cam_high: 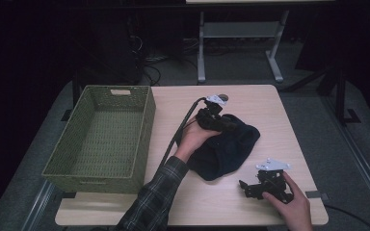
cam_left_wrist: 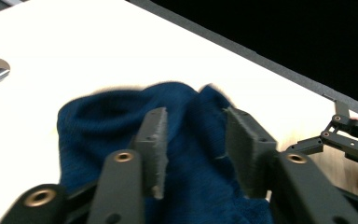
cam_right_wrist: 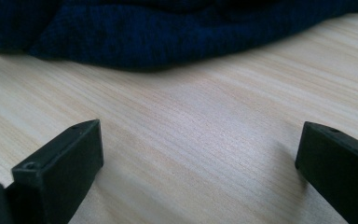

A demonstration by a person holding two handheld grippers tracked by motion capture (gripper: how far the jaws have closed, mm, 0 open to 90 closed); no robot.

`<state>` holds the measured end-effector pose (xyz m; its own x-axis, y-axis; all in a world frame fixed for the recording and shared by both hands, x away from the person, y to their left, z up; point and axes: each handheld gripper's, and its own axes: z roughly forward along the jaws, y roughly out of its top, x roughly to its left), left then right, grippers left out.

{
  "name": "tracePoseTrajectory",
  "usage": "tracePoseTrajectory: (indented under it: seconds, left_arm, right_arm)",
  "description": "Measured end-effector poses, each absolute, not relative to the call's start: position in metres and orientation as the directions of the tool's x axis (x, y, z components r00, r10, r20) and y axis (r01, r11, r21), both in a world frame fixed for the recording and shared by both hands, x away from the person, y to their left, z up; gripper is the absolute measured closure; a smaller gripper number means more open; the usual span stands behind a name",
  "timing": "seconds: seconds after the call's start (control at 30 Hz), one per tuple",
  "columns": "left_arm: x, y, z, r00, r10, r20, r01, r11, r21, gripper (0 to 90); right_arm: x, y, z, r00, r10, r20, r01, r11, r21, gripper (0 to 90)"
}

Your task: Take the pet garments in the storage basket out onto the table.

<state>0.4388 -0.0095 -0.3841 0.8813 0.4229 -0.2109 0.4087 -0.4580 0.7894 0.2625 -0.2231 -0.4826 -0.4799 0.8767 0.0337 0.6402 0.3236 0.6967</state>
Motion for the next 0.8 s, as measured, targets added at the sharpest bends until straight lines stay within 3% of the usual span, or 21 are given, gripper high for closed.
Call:
tracePoseTrajectory:
  seconds: [0.3,0.53,0.8]
  left_arm:
    - [0.429,0.006,-0.379,0.881,0.450,-0.147,0.373,-0.469,0.800,25.2]
    - [0.419,0.021,-0.376,0.876,0.466,-0.128,0.365,-0.464,0.807,16.2]
    - [0.404,0.031,-0.375,0.880,0.463,-0.101,0.345,-0.479,0.807,14.2]
  right_arm:
    - [0.263,-0.223,-0.483,-0.482,0.876,0.032,0.638,0.326,0.697,0.5]
    - [0.263,-0.223,-0.483,-0.482,0.875,0.032,0.638,0.326,0.698,0.5]
    - [0.263,-0.223,-0.483,-0.482,0.876,0.031,0.638,0.327,0.697,0.5]
